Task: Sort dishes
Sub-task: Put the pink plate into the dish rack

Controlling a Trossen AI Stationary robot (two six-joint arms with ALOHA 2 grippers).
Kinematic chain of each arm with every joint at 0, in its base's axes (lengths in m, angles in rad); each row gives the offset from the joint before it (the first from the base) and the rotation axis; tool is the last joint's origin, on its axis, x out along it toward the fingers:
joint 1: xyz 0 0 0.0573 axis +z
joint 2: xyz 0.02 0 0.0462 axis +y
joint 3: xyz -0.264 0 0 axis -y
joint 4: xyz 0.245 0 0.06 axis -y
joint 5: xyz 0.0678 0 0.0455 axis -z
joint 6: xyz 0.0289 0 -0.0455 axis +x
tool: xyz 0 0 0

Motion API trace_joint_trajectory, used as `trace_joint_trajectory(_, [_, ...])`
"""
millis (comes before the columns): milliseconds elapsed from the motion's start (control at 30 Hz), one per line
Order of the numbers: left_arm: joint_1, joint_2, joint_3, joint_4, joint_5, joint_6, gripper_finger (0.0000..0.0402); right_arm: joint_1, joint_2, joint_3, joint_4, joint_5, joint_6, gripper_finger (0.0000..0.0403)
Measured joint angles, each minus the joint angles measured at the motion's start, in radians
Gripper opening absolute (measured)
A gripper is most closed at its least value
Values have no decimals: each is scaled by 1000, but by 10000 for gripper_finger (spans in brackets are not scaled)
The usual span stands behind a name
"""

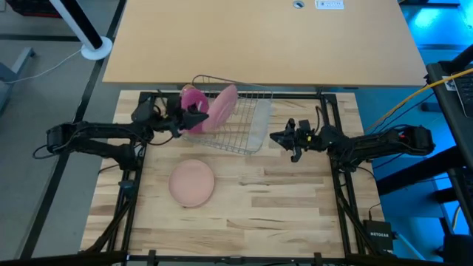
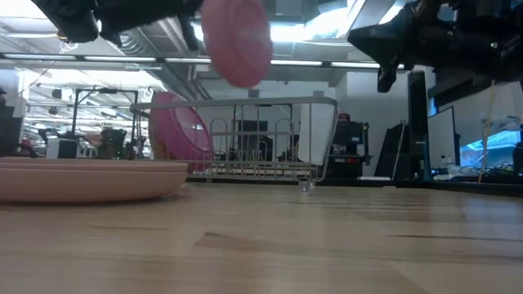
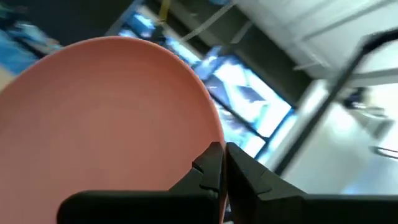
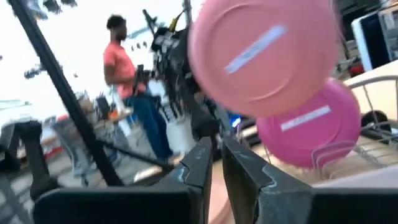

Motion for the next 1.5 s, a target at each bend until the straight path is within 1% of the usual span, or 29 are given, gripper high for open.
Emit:
trace_joint_trajectory(67, [-35, 0, 0, 35, 6, -7, 2, 0, 0, 0, 20, 25, 4, 44])
trace_joint_trajectory(200, [-114, 0, 0, 47, -1, 22, 2, 0, 0, 0, 69, 147, 4, 44])
trace_joint_trajectory(333, [-202, 0, 1, 49, -80, 64, 2, 0, 0, 0, 109, 256, 5, 44])
trace_joint_trajectory(433, [-262, 1, 1, 71, -135, 92, 2, 0, 0, 15, 99, 274, 7, 44])
trace_joint_trajectory(533, [-319, 14, 17, 112, -175, 118, 2, 0, 13, 67, 94, 214, -4, 44])
trace_joint_trajectory(700, [-390, 56, 96, 120, -178, 206, 1, 0, 84, 222, 9, 9, -29, 44])
trace_joint_trajectory(867, [-416, 62, 131, 119, -163, 255, 2, 0, 162, 393, -129, -178, -29, 44])
trace_joint_trajectory(1000, [-430, 56, 132, 119, -158, 233, 2, 0, 198, 498, -190, -279, -30, 44])
trace_joint_trajectory(1100, [-432, 49, 132, 133, -137, 232, 2, -1, 209, 553, -251, -311, -32, 45])
trace_joint_trajectory(1200, [-431, 19, 132, 165, -104, 249, 1, -9, 209, 589, -318, -346, -56, 56])
trace_joint_trajectory(1300, [-431, -25, 132, 159, -93, 288, 2, -9, 209, 607, -370, -330, -54, 83])
trace_joint_trajectory(1500, [-431, -97, 132, 64, -84, 337, 2, -20, 209, 635, -399, -283, -55, 149])
